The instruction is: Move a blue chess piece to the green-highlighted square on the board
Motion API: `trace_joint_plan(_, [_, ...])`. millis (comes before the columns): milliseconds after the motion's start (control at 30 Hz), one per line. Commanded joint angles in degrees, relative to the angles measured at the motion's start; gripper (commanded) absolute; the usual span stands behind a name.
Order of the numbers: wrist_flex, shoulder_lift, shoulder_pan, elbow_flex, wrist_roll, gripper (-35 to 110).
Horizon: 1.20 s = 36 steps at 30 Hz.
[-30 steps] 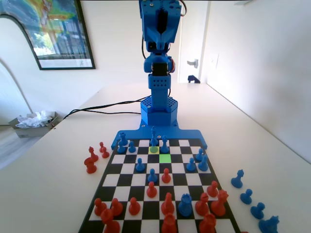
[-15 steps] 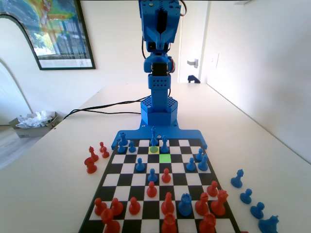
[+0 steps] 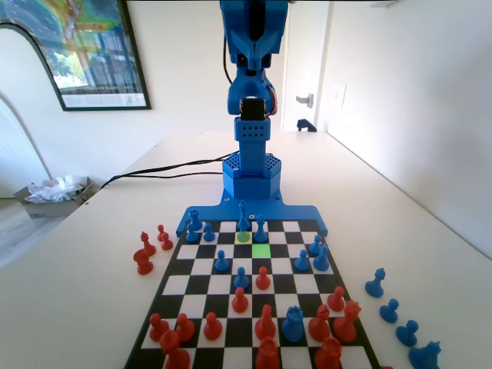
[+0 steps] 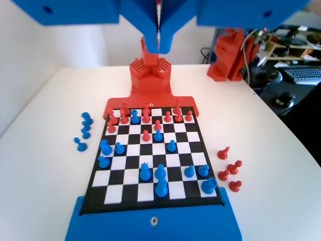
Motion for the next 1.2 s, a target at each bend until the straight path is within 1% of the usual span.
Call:
trace_joint_plan(0, [-4.48, -5.36, 2.29, 0.62, -1.41, 1])
trace_joint_plan(233, [-13.01, -7.65, 6.06, 11.16, -2.99, 1])
trace_joint_plan(533, [-14.06, -9.84, 9.14, 19.78, -2.99, 1])
trace_joint_plan(667, [-17.67, -14.24, 9.23, 21.09, -1.85, 2])
trace_joint_plan(933, [-24.26, -24.43, 8.17, 17.4, 0.53, 2])
trace_joint_plan(1167, [-30.85, -26.1, 5.89, 22.85, 0.18, 3])
